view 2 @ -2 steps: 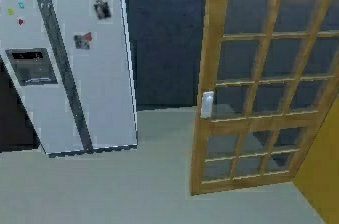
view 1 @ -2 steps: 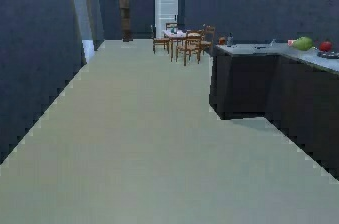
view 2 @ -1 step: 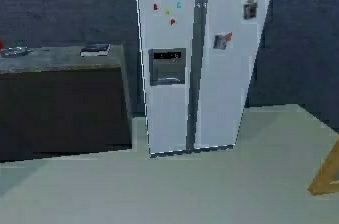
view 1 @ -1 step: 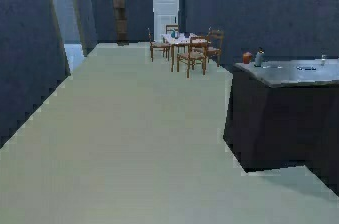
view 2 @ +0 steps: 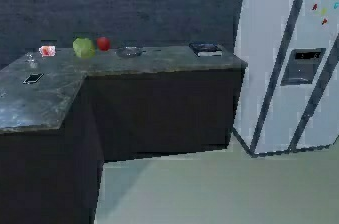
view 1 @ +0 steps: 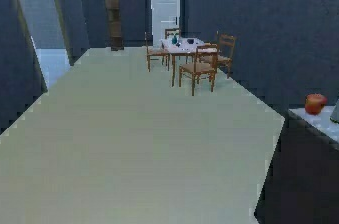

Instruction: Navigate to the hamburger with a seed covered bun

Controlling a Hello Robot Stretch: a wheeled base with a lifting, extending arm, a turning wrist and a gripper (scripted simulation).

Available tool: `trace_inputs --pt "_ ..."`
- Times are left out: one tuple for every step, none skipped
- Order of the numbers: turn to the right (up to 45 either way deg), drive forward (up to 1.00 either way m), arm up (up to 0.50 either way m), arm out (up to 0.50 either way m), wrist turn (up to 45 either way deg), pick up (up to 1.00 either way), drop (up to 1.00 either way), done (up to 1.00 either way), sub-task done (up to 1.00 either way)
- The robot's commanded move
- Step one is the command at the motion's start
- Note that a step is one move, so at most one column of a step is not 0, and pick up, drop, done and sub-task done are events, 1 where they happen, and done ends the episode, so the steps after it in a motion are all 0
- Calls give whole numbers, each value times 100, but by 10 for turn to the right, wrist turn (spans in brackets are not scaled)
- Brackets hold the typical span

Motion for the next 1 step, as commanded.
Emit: trace_inputs --pt "0 100 0 0 0 0 0 0 0"
